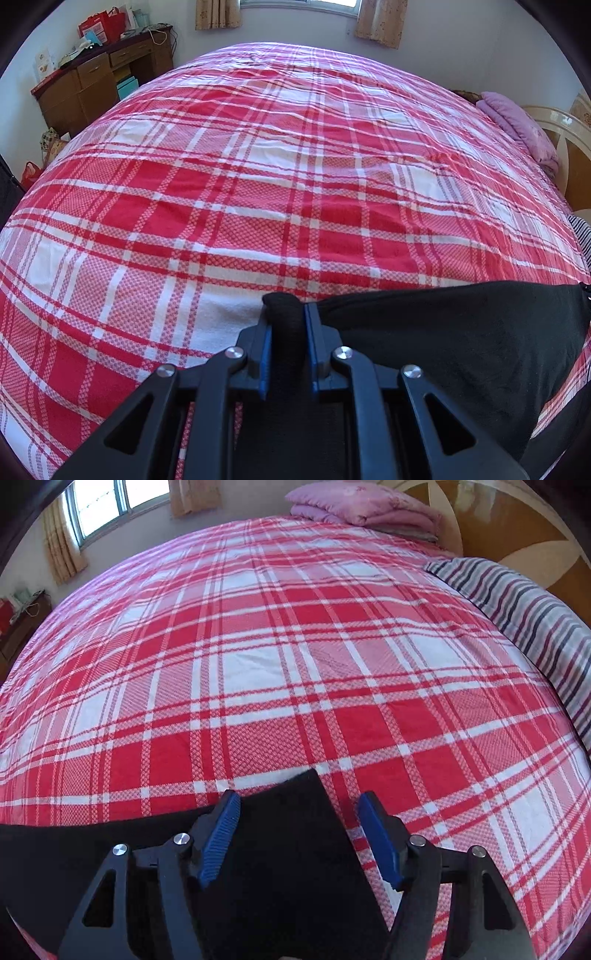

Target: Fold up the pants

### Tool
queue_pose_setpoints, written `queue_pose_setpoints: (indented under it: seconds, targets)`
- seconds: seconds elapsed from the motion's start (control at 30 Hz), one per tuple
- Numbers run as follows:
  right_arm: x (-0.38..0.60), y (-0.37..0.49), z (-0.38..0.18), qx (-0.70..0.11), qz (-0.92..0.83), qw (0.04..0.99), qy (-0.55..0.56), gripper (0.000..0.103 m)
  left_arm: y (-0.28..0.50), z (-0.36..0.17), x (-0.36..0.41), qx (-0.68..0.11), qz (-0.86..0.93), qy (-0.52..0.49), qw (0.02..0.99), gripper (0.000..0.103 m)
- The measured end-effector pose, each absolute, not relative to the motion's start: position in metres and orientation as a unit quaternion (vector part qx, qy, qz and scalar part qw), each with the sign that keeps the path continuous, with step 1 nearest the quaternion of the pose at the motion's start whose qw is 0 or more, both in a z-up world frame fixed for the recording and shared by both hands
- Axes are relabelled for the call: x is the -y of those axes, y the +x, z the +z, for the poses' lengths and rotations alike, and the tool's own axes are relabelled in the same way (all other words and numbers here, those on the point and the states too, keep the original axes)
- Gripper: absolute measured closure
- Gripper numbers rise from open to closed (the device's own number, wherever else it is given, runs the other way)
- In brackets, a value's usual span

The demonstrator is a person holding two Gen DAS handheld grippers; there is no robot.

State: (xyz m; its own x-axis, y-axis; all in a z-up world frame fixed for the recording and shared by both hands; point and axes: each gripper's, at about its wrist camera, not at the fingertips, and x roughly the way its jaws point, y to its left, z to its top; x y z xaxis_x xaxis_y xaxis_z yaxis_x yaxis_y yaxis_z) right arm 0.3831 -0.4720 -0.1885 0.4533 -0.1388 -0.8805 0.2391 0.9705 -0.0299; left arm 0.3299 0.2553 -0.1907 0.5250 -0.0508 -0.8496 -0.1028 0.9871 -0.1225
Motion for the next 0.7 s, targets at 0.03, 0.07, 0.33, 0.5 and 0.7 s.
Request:
queue_pose_setpoints:
  seconds: [0.03,0.07,0.33,0.5,0.7]
  targets:
    - [0.472,0.384,-0.188,-0.51,-0.102,0.853,0.051,0.04,0.33,-0.191,-0.255,-0.487,0.014,-0.079,0.869,0.086]
    - [0.473,0.385,-0.188,-0.51,-0.097,0.853,0.055,0.041,0.331,-0.191,-0.255,-0.488,0.014,-0.08,0.869,0.086]
    - [0.478,0.387,-0.183,-0.507,-0.078,0.856,0.064,0.085,0.334,-0.192,-0.254,-0.49,0.009,-0.073,0.869,0.086]
    - [0.462,0.368,-0.163,-0.484,-0.073,0.871,0.037,0.093,0.327,-0.183,-0.254,-0.471,0.003,-0.076,0.879,0.09]
    - [0.447,0.327,-0.112,-0.42,-0.045,0.906,0.037,0.093,0.308,-0.158,-0.258,-0.43,-0.015,-0.091,0.898,0.09]
